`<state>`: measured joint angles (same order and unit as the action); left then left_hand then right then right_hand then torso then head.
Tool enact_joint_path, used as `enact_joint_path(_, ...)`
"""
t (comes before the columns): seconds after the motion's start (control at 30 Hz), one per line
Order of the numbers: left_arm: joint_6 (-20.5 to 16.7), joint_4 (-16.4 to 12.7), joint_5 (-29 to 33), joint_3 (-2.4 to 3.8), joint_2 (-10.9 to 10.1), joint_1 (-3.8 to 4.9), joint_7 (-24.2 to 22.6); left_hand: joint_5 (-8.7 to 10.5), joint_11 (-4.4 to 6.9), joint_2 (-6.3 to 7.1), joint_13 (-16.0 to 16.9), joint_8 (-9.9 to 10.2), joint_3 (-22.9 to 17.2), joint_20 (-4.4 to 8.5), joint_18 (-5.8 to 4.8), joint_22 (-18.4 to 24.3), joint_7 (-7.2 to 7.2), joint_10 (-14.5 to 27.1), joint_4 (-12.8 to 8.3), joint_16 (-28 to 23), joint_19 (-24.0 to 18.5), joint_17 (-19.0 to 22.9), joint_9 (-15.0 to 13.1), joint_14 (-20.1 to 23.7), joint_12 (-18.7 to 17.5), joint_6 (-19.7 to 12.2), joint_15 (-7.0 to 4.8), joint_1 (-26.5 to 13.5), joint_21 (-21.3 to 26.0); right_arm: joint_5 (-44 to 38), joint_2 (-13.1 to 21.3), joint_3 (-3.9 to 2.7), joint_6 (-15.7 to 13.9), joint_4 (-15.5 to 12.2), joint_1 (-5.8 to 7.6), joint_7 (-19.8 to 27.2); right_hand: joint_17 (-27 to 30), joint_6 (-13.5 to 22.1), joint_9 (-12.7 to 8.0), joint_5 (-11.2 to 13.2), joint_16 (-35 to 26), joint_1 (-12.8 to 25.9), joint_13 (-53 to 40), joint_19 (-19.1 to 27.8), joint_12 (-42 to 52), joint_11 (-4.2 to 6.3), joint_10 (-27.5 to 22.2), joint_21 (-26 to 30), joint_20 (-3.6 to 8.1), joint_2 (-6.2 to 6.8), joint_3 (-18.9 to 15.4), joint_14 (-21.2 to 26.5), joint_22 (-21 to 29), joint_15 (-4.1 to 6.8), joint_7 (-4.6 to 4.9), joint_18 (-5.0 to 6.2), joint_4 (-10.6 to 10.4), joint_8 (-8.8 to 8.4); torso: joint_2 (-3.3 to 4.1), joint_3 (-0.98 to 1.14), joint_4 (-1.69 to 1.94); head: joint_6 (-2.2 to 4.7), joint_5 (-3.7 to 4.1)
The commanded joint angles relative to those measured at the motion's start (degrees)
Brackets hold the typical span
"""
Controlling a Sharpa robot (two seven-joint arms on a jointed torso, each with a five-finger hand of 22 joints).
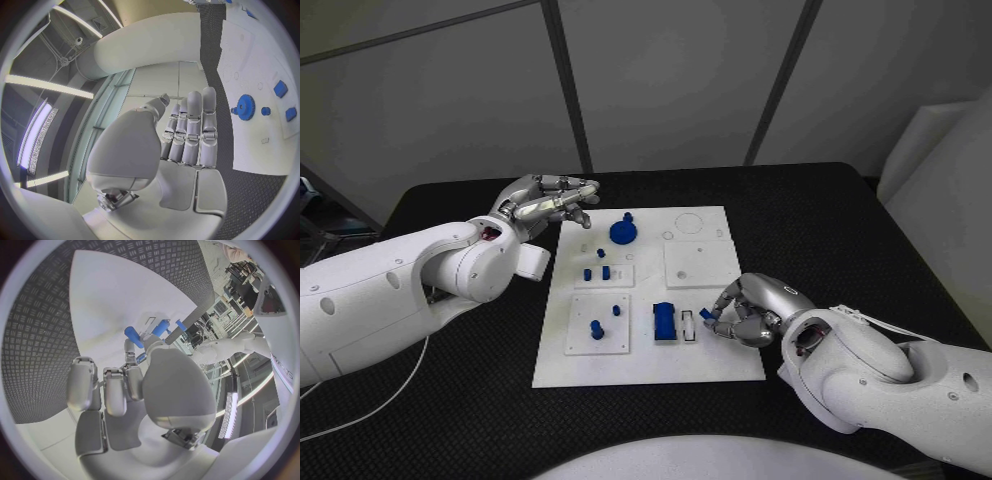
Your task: Assemble the parts on the task board
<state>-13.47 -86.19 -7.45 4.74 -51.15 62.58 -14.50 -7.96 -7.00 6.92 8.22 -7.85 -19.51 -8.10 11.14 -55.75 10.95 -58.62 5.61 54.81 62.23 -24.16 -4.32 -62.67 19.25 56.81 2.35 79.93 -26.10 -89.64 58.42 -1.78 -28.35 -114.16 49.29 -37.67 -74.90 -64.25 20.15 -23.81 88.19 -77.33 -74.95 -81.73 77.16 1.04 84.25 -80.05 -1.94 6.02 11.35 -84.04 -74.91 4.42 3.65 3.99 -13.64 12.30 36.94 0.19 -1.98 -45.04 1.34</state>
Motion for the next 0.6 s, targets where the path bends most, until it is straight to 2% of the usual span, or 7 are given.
enact_joint_path(0.03, 0.7, -0.2, 0.1, 0.01, 0.0, 0.05, 0.0, -0.39, 0.08, -0.49, 0.1, -0.3, 0.3, -0.11, -0.72, 0.1, -0.02, 0.5, 0.0, -0.2, 0.4, 0.1, 0.0, 0.2, 0.1, -0.2, 0.20, -0.2, 0.3, 3.8, -0.7, -0.05, -2.1, 0.6, 0.11, 0.6, -12.1, -1.0, 0.2, -0.3, 0.2, 0.9, -6.3, -0.2, 0.3, 0.17, 1.4, -0.1, -0.01, 0.09, 0.0, -5.3, -3.3, 0.18, -0.53, -0.86, -0.6, -0.24, 0.00, -0.02, -0.01, 0.00, -0.14)
enact_joint_path(0.13, 0.6, -0.2, 0.1, 0.01, 0.0, 0.05, 0.0, -0.39, 0.08, -0.49, 0.1, -0.3, 0.3, -0.11, -0.72, 0.1, -0.02, 0.5, 0.0, -0.2, 0.4, 0.1, 0.0, 0.2, 0.1, -0.2, 0.20, -0.2, 0.3, 4.3, -1.4, -0.05, -0.8, 1.4, 0.12, 0.4, -12.1, -1.1, 0.2, -0.4, 0.1, 1.3, -6.3, -0.1, 0.2, 0.18, 1.4, -0.1, 0.00, 0.16, 0.0, -5.3, -3.2, 0.19, -0.55, -0.85, -0.9, -0.21, 0.03, -0.08, -0.10, 0.01, -0.27)
enact_joint_path(0.23, 0.7, -0.1, 0.1, 0.01, 0.2, 0.06, 0.0, -0.39, 0.08, -0.49, 0.1, -0.3, 0.3, -0.11, -0.72, 0.1, -0.02, 0.5, 0.0, -0.2, 0.4, 0.1, 0.0, 0.2, 0.1, -0.2, 0.20, -0.2, 0.3, 5.0, -2.4, -0.05, 1.2, 2.3, 0.13, -0.1, -12.1, -1.2, 0.3, -0.7, 0.1, 2.0, -6.3, -0.1, 0.2, 0.20, 1.4, 0.0, 0.01, 0.28, 0.0, -5.3, -3.2, 0.20, -0.58, -0.83, -1.3, -0.16, 0.02, -0.07, -0.12, 0.00, -0.20)
enact_joint_path(0.37, 0.8, -0.1, 0.1, 0.01, 0.3, 0.06, 0.2, -0.39, 0.08, -0.49, 0.1, -0.3, 0.3, -0.11, -0.72, 0.1, -0.02, 0.5, 0.0, -0.2, 0.4, 0.1, 0.0, 0.2, 0.1, -0.2, 0.20, -0.2, 0.3, 5.5, -3.6, -0.06, 3.7, 3.4, 0.14, -0.6, -12.1, -1.2, 0.6, -4.0, 0.1, 3.7, -6.3, 0.0, 0.1, 0.16, 1.4, 0.1, 0.01, 0.50, -0.7, -5.3, -3.1, 0.18, -0.54, -0.81, -2.2, -0.16, 0.00, -0.09, 0.00, -0.06, -0.05)
enact_joint_path(0.53, 0.8, 0.0, 0.1, 0.02, 0.4, 0.07, 0.2, -0.39, 0.08, -0.49, 0.1, -0.3, 0.3, -0.11, -0.72, 0.1, -0.02, 0.5, 0.0, -0.2, 0.4, 0.1, 0.0, 0.2, 0.1, -0.2, 0.20, -0.2, 0.3, 5.9, -4.7, -0.05, 4.9, 4.3, 0.14, -0.8, -12.2, -1.5, 0.7, -4.6, 0.2, 4.2, -6.4, -0.1, 0.2, 0.20, 1.5, 0.1, 0.02, 0.37, -1.1, -5.3, -3.2, 0.21, -0.60, -0.83, -2.4, -0.01, -0.05, -0.09, -0.07, -0.04, -0.06)
enact_joint_path(0.6, 0.8, 0.1, 0.1, 0.02, 0.5, 0.07, 0.2, -0.39, 0.08, -0.49, 0.1, -0.3, 0.3, -0.11, -0.72, 0.1, -0.02, 0.5, 0.0, -0.2, 0.4, 0.1, 0.0, 0.2, 0.1, -0.2, 0.20, -0.2, 0.3, 6.0, -5.1, -0.05, 5.1, 4.6, 0.14, -0.8, -12.3, -1.8, 1.0, -4.7, 0.2, 4.6, -6.5, -0.2, 0.3, 0.29, 1.5, 0.0, 0.05, 0.27, -1.4, -5.3, -3.3, 0.26, -0.74, -0.85, -2.5, 0.24, -0.06, -0.04, -0.04, -0.07, -0.06)
